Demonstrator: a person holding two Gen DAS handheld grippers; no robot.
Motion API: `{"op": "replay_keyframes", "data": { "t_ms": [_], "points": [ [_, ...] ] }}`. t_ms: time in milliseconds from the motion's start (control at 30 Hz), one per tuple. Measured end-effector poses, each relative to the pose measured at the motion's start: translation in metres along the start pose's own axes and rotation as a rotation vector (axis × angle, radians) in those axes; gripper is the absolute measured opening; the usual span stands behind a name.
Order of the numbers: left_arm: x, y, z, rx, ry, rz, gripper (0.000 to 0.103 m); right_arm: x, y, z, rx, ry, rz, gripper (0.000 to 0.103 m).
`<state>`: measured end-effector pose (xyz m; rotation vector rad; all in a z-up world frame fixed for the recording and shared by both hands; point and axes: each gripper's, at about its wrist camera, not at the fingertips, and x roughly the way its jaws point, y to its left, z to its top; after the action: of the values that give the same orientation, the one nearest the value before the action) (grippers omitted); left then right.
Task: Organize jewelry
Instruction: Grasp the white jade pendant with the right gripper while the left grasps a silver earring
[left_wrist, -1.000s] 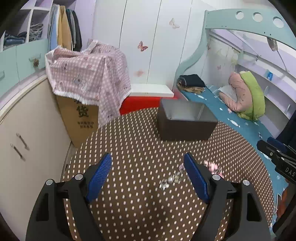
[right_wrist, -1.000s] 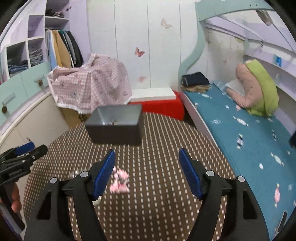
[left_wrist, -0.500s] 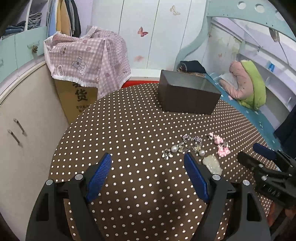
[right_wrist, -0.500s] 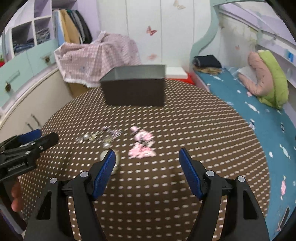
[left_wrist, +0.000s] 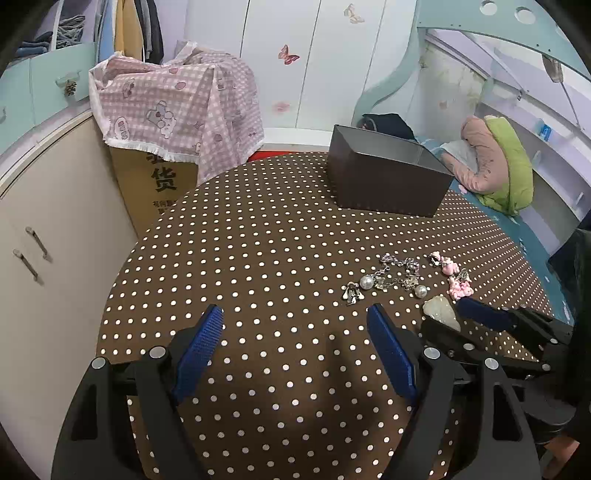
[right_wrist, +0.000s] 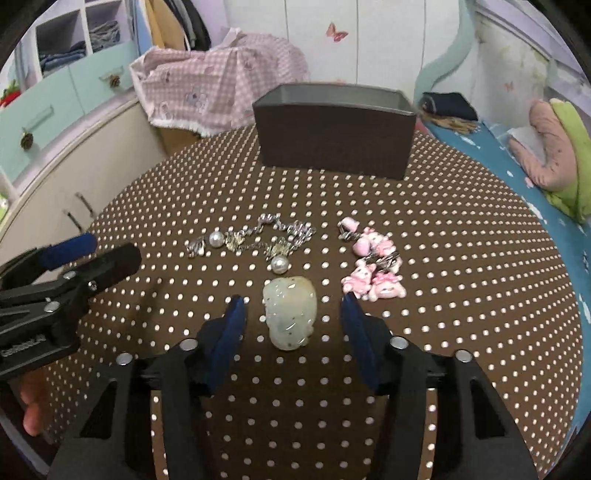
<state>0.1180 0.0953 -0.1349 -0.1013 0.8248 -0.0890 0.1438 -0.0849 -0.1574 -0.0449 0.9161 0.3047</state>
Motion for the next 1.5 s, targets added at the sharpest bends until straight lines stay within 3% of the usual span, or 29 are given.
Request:
{"op": "replay_keyframes", "data": {
  "t_ms": [33, 100, 567, 767, 933, 1067, 1300, 1500],
  "points": [
    [0.002, 0.000, 0.001, -0.002, 0.006, -0.009, 0.078, 0.001, 0.001, 0.001, -0.005, 0.002, -0.007, 0.046],
    [0.003, -0.002, 0.002, -0.002, 0.007, -0.017, 0.078, 0.003, 0.002, 0.002, -0.017, 0.002, -0.021, 0.030],
    [0.033, -0.029, 0.009, 0.063, 0.056, -0.042, 0.075, -0.021, -0.040, 0.011, 0.048, -0.064, -0.013, 0.029],
    [0.044, -0.036, 0.013, 0.084, 0.073, -0.031, 0.056, -0.024, -0.060, 0.016, 0.079, -0.077, -0.006, 0.030],
    [0.048, -0.040, 0.016, 0.105, 0.076, -0.020, 0.049, -0.024, -0.066, 0.019, 0.095, -0.087, 0.004, 0.030],
    [0.049, -0.043, 0.017, 0.129, 0.073, 0.000, 0.014, -0.025, -0.066, 0.020, 0.099, -0.091, 0.005, 0.030],
    [0.041, -0.037, 0.019, 0.114, 0.059, -0.022, 0.014, -0.027, -0.067, 0.022, 0.103, -0.098, 0.012, 0.030],
    [0.012, -0.037, 0.039, 0.124, -0.031, -0.099, 0.014, -0.034, -0.066, 0.034, 0.090, -0.121, 0.021, 0.030]
  ]
}}
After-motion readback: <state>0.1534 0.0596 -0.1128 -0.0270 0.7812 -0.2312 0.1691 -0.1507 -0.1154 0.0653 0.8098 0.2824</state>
